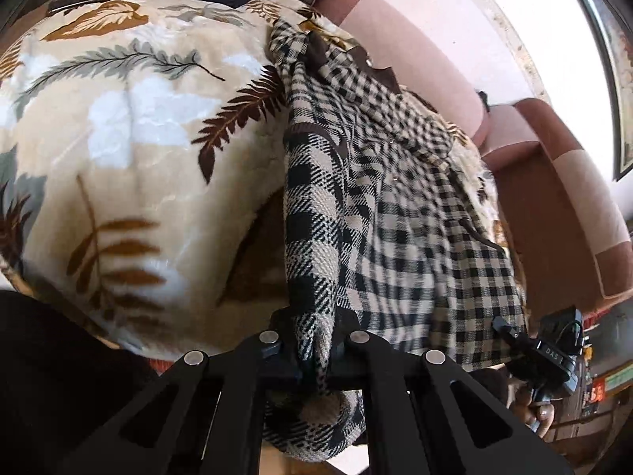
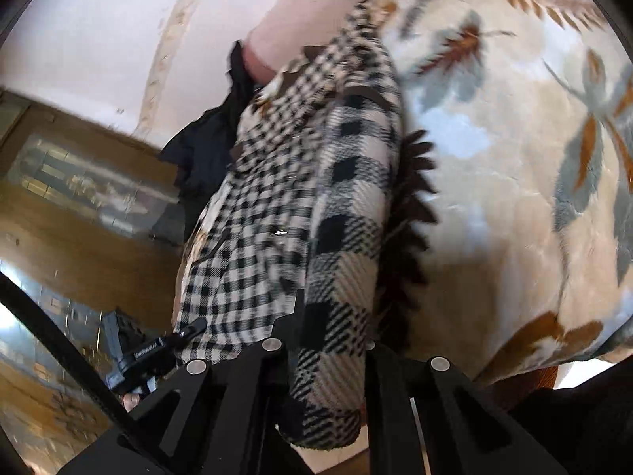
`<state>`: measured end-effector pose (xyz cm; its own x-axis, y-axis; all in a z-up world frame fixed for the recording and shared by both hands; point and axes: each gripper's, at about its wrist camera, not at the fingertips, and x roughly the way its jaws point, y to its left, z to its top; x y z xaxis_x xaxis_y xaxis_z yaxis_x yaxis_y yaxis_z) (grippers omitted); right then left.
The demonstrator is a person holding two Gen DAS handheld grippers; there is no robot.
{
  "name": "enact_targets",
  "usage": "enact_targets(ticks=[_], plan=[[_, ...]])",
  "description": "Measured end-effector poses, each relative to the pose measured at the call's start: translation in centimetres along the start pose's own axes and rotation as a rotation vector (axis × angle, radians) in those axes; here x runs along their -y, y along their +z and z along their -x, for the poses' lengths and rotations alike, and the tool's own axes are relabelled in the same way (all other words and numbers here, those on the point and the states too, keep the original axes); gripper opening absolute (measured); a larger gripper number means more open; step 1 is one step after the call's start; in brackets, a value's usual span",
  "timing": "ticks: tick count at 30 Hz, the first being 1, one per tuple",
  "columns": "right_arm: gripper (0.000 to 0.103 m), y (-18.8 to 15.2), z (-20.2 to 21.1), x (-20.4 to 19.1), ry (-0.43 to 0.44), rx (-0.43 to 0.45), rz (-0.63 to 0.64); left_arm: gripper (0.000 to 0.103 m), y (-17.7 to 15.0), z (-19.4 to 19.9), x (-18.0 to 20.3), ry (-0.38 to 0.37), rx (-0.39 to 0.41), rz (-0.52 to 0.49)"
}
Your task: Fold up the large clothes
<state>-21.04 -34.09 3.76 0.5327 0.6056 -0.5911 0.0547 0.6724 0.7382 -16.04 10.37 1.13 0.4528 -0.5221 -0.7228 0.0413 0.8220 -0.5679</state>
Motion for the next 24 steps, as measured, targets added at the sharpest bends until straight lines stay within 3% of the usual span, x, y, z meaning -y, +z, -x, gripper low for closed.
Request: enact_targets(ticks=[8, 11, 17, 24], plan=[[0.008, -3.3, 0.2, -2.4, -0.026, -0.119, 0.137, 0.006, -2.9, 2.6, 0.3, 0.036, -0.014, -0.069], [0.008, -2.2, -0.6, -3.1, -0.045, -0.127, 0.164, 0.006, -2.2, 2.6, 0.7, 0.032, -0.018, -0.081], [0.008, 4.7, -0.4, -6.1, -0.121, -0.028, 0.283, 0.007, 4.7, 1.9, 3.0, 0.070, 0.057, -0.161], [0.008, 15.5, -4.5, -8.1, -0.250, 0.122, 0.284, 0.007, 16.2, -2.3, 3.5, 0.120, 0.177, -0.092]])
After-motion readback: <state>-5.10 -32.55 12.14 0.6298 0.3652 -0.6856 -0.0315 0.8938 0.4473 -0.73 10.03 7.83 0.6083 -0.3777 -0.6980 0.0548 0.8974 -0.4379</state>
